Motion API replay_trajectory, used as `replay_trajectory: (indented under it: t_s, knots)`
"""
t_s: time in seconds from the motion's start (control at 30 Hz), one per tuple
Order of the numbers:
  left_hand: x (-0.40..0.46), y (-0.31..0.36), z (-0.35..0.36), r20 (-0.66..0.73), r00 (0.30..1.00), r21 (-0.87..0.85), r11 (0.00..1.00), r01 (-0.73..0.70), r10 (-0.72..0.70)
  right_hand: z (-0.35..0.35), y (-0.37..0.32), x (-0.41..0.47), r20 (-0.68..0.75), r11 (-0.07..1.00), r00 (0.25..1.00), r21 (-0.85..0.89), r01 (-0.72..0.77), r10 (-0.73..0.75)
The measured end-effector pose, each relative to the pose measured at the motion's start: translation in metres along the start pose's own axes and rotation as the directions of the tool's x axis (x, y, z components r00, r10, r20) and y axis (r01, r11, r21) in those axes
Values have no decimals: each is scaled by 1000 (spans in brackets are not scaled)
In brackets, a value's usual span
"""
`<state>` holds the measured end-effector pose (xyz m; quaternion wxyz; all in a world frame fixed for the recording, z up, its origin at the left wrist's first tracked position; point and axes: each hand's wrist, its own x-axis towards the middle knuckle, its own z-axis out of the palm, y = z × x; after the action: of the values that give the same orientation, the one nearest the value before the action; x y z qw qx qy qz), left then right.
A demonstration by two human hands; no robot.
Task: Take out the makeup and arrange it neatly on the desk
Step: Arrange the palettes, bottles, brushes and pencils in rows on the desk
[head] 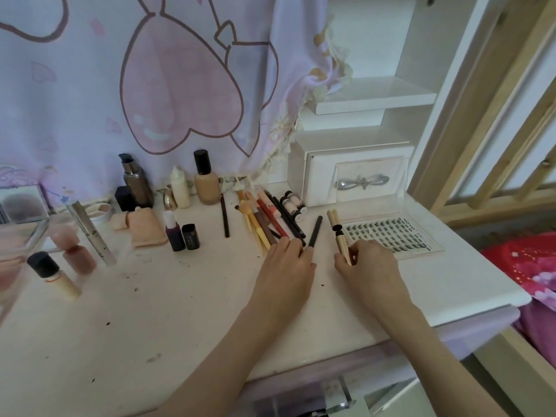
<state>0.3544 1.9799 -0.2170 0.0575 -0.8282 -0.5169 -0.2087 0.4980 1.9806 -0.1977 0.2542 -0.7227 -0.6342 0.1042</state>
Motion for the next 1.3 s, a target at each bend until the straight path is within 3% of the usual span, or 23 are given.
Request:
replay_trajectory:
  t_s: [0.37, 0.57, 0.7, 0.93, 1.23, 1.3]
  knots:
    - [-7, -17, -12, -7, 1000, 4, 1000, 8, -8, 8, -18, 9, 41, 985, 998, -166, 51, -45]
    - [-33, -61, -21, 18, 983, -48, 982, 185, -185, 6, -32, 28, -98, 970, 977, -170, 173, -191]
    - [-44, -71, -18, 87, 958, -69, 958, 278, -272, 17, -54, 62, -55, 950, 960, -168, 262, -275]
    - [-42, -71, -12, 142, 940, 6, 950, 311, -309, 43, -76, 93, 117, 951, 977, -236, 202, -179]
    - [-41, -73, -14, 133, 945, -18, 953, 302, -297, 49, -79, 95, 129, 969, 986, -213, 127, -101]
    - [-41, -74, -16, 122, 946, -54, 949, 310, -301, 46, -80, 93, 70, 973, 991, -195, 122, -110]
